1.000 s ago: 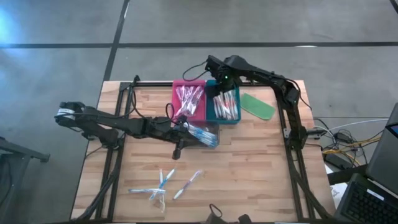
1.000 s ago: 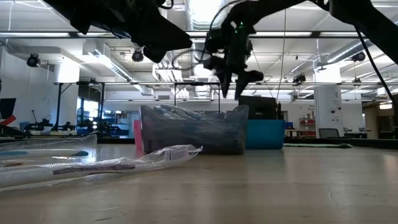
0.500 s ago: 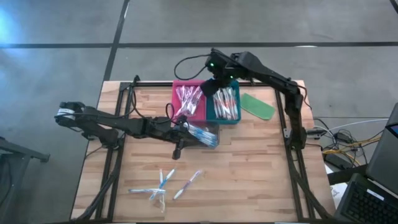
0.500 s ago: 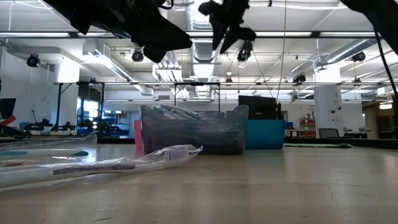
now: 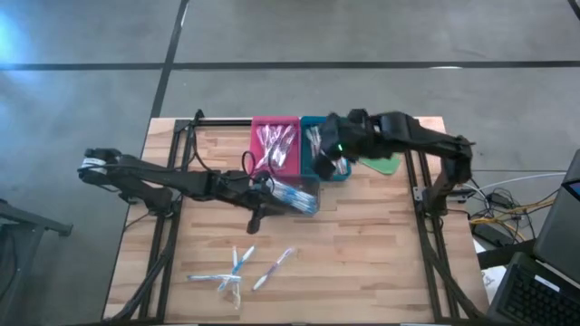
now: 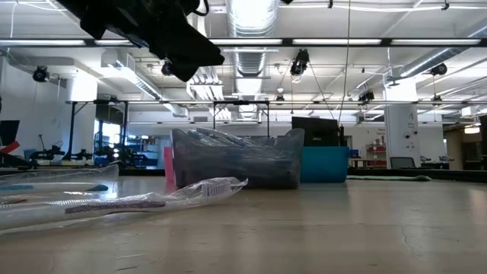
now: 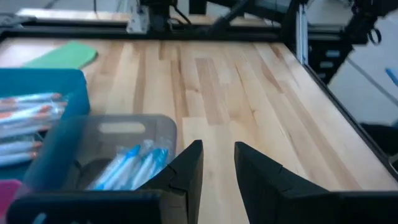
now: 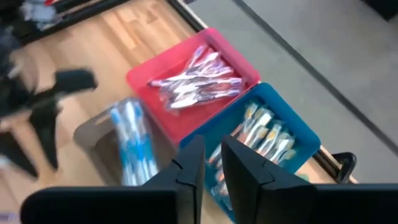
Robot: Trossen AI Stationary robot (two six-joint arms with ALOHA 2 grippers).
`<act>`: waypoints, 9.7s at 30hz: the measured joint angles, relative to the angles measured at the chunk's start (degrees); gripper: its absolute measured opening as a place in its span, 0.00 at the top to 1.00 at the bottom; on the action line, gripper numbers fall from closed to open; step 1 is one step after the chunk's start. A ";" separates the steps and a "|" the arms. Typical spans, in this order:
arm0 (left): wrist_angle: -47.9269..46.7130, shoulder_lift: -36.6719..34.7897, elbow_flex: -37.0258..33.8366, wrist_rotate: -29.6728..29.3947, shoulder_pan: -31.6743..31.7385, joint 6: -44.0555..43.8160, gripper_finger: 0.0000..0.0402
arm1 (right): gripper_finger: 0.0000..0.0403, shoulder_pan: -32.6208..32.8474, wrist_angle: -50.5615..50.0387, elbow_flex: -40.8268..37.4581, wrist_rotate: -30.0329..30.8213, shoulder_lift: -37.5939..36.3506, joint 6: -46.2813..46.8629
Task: Pick & Place Toothbrushes
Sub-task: Put the blue toothbrush into the transparent gray bin
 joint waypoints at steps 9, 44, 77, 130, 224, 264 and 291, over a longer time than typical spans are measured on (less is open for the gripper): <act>-16.74 -2.27 3.75 1.09 -5.96 -0.32 0.76 | 0.95 10.96 -1.47 -9.63 6.14 -5.43 6.48; -51.84 0.80 10.64 -2.56 -42.13 -17.74 0.76 | 0.98 12.39 -1.88 -26.73 6.86 -11.28 13.71; -44.11 14.69 4.40 -0.20 -44.95 -29.96 0.76 | 0.98 12.39 -1.49 -26.73 6.86 -11.26 13.69; 25.23 1.67 -1.39 -11.33 -18.12 28.65 0.93 | 0.98 34.07 24.01 -59.43 30.36 -11.28 16.81; -13.13 -0.53 15.05 -31.12 -18.57 38.94 0.39 | 0.95 30.52 74.59 -70.34 20.50 -14.67 -12.19; 2.89 26.13 25.29 -72.89 -19.60 94.89 0.59 | 0.94 23.98 60.83 -70.36 3.12 -14.23 5.48; -2.61 26.11 25.07 -73.16 -19.33 88.79 0.95 | 0.94 24.02 60.74 -70.36 3.17 -14.27 4.51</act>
